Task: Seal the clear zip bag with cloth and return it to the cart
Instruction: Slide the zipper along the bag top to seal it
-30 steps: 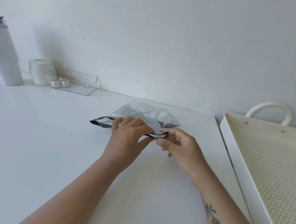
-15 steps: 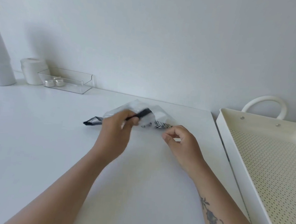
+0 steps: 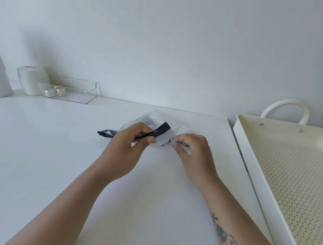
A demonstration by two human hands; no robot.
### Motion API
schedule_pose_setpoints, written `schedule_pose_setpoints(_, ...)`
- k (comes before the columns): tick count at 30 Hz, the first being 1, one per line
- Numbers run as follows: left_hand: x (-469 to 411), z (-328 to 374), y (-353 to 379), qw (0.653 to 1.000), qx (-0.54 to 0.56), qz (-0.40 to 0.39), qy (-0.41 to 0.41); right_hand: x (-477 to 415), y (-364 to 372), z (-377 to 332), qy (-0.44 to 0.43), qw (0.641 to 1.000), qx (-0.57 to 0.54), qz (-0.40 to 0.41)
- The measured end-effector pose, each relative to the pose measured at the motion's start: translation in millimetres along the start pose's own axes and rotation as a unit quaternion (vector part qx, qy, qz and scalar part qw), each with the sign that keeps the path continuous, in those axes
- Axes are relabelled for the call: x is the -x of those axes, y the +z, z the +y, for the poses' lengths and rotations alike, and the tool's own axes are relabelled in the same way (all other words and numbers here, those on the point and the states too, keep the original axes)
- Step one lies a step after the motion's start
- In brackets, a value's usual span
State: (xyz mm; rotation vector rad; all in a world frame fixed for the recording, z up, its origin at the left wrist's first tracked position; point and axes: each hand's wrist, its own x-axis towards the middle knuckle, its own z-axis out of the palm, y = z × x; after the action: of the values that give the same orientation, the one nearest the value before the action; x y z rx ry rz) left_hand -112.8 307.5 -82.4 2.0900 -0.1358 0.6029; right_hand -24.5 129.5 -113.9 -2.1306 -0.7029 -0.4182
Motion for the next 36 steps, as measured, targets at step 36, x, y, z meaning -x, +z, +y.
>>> schedule_pose_setpoints(36, -1.3, -11.3, 9.9, 0.997, 0.041, 0.023, -0.064, -2.3, 1.1, -39.8, 0.081, 0.973, -0.203, -0.068)
